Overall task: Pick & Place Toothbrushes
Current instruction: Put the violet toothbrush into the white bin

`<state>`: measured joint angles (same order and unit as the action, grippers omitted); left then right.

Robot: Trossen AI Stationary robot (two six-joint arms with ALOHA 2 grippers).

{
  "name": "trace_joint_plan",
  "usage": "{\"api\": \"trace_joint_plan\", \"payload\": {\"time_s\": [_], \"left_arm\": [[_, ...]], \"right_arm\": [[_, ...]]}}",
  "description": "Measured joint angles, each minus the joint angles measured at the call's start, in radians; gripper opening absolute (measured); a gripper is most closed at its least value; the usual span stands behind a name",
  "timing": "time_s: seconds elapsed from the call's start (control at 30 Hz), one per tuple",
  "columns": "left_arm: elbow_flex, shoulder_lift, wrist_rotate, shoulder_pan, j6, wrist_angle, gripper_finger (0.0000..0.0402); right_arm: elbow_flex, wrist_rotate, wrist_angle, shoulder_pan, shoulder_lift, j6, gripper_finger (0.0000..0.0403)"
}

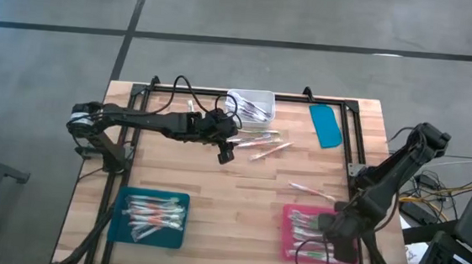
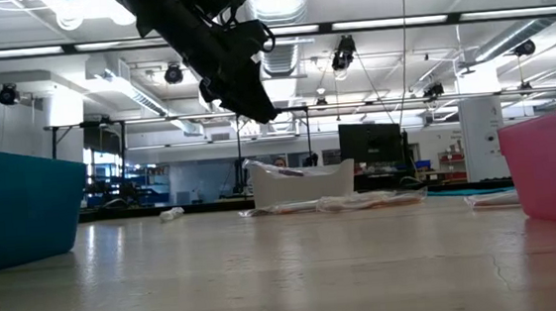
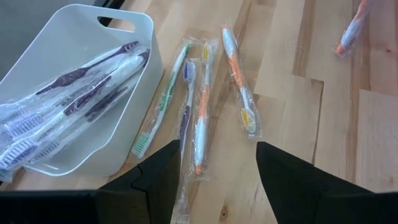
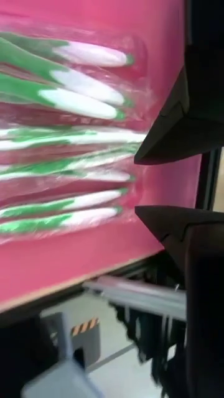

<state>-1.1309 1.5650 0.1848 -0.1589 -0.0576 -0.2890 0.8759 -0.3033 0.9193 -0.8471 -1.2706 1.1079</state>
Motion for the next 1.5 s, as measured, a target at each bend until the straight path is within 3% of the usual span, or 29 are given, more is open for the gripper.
{"api": "trace_joint_plan", "payload": {"time_s": [0.3, 0.6, 0.83, 0.93, 1.07, 1.17, 1.33, 1.5], "left_arm": [[0.0, 0.0, 0.0, 0.0, -0.003, 0.0, 0.0213], [0.006, 0.0, 0.0, 0.0, -0.003, 0.001, 0.0213], [0.006, 0.0, -0.001, 0.003, -0.003, 0.009, 0.0213], [0.006, 0.0, -0.009, 0.017, -0.003, 0.01, 0.0213], [0.008, 0.004, -0.01, 0.042, -0.004, 0.035, 0.0213], [0.008, 0.008, -0.01, 0.058, -0.006, 0.062, 0.0213], [0.008, 0.026, -0.01, 0.074, -0.007, 0.17, 0.0213], [0.008, 0.053, -0.013, 0.075, -0.006, 0.278, 0.0213]], "right_arm": [[0.098, 0.097, 0.002, 0.058, 0.043, -0.075, 0.006], [0.232, 0.291, 0.009, 0.143, 0.047, -0.391, 0.0024], [0.315, 0.617, 0.019, 0.194, 0.047, -0.699, 0.0009], [0.322, 0.834, 0.019, 0.212, 0.047, -0.796, 0.0009], [0.301, 1.208, 0.02, 0.247, 0.047, -0.851, 0.0008], [0.281, 1.378, 0.02, 0.295, 0.047, -0.827, 0.0008], [0.241, 1.395, -0.007, 0.399, 0.052, -0.813, 0.0008], [0.176, 1.2, -0.075, 0.521, 0.052, -0.851, 0.0008]]}}
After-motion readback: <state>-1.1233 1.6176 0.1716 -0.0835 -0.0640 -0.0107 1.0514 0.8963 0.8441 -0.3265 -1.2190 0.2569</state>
